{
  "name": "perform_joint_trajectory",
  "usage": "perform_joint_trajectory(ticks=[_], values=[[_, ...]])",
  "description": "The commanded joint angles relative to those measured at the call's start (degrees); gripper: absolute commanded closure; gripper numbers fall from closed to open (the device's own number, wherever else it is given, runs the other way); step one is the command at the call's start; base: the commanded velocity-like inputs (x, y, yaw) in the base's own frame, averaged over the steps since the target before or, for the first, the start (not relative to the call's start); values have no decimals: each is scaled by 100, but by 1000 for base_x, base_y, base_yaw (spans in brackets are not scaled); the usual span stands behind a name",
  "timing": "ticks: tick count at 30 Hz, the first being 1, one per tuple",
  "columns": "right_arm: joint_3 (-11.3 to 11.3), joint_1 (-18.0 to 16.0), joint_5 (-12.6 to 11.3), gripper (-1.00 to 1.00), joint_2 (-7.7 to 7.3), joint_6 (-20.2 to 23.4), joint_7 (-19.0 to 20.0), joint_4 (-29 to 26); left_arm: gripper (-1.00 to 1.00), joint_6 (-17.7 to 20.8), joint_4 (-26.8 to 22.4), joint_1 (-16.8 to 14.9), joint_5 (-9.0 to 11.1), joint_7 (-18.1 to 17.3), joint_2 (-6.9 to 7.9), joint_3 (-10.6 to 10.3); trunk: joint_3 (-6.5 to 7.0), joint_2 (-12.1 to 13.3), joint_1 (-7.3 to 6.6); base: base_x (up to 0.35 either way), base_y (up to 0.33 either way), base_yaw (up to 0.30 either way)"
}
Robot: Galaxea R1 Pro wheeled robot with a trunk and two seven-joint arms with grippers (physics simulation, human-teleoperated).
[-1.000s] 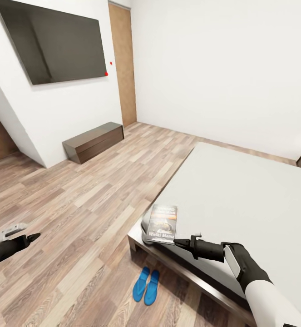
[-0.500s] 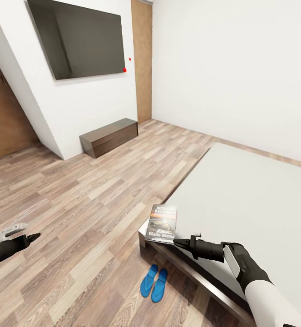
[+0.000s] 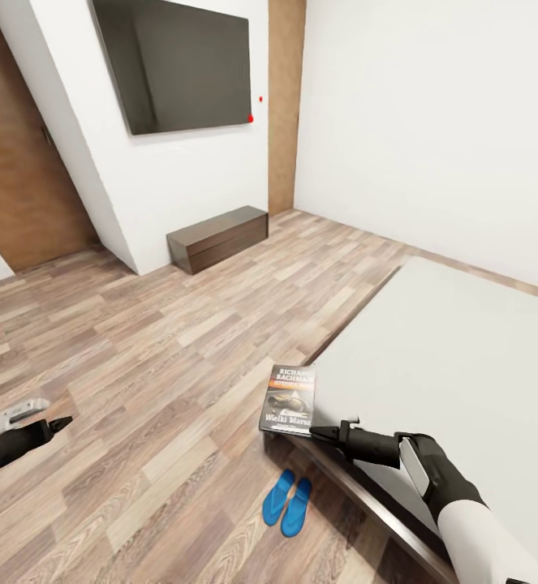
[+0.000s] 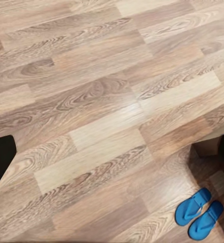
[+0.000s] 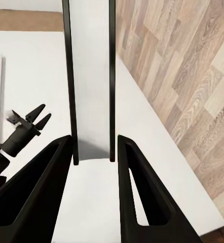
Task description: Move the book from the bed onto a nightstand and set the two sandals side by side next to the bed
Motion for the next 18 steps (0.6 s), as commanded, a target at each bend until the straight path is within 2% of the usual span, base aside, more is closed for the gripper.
perform_joint_trajectory(ticks=[1, 18], values=[[-12, -4, -30, 100, 3, 40, 19, -3, -100, 37, 0, -7, 5, -18, -1, 9, -16, -11, 3, 0, 0, 187], [20, -4, -30, 100, 9, 40, 20, -3, -100, 37, 5, -7, 5, 4, -1, 3, -102, -11, 3, 0, 0, 186]])
